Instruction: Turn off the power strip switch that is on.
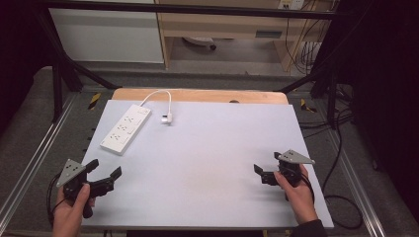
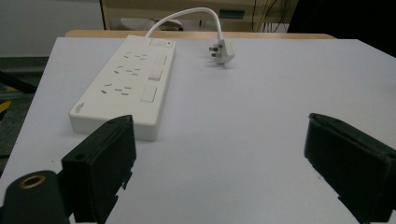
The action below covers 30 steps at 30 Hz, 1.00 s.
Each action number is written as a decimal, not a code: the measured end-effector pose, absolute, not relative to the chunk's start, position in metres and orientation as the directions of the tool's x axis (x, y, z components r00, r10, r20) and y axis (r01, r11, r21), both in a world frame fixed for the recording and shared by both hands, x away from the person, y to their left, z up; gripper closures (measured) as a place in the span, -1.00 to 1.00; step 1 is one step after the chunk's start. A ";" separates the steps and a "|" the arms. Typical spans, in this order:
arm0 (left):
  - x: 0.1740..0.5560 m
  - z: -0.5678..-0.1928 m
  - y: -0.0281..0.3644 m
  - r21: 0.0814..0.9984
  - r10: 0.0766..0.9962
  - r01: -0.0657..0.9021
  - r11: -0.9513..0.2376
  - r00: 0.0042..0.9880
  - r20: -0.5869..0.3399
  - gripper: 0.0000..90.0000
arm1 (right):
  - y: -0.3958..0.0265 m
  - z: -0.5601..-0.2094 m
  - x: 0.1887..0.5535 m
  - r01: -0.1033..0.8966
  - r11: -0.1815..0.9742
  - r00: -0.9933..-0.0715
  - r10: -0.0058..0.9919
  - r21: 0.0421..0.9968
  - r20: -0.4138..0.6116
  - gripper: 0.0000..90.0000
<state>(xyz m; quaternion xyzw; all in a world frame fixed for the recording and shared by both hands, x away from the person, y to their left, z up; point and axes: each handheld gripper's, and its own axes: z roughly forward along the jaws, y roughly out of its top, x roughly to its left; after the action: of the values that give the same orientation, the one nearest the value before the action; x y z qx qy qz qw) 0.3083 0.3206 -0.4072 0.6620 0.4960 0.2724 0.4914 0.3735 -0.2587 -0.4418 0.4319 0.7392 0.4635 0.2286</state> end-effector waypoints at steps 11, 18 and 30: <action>0.307 -0.406 0.316 0.920 0.918 0.389 -0.049 0.382 -0.112 -0.81 | -0.258 -0.442 0.373 0.428 0.201 -0.524 0.849 0.881 0.061 -0.92; 0.308 -0.404 0.312 0.923 0.910 0.384 -0.019 0.388 -0.143 -0.83 | -0.258 -0.441 0.371 0.424 0.203 -0.515 0.856 0.883 0.051 -0.92; 0.340 -0.387 0.303 0.904 0.913 0.423 -0.063 0.391 -0.119 -0.80 | -0.255 -0.440 0.369 0.414 0.216 -0.536 0.843 0.885 0.045 -0.92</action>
<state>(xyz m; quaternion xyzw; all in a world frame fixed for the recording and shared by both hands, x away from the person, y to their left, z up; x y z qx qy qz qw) 0.3395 0.3031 -0.3866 0.6826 0.4891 0.2558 0.4790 0.3693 -0.2551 -0.4397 0.4221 0.7443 0.4627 0.2319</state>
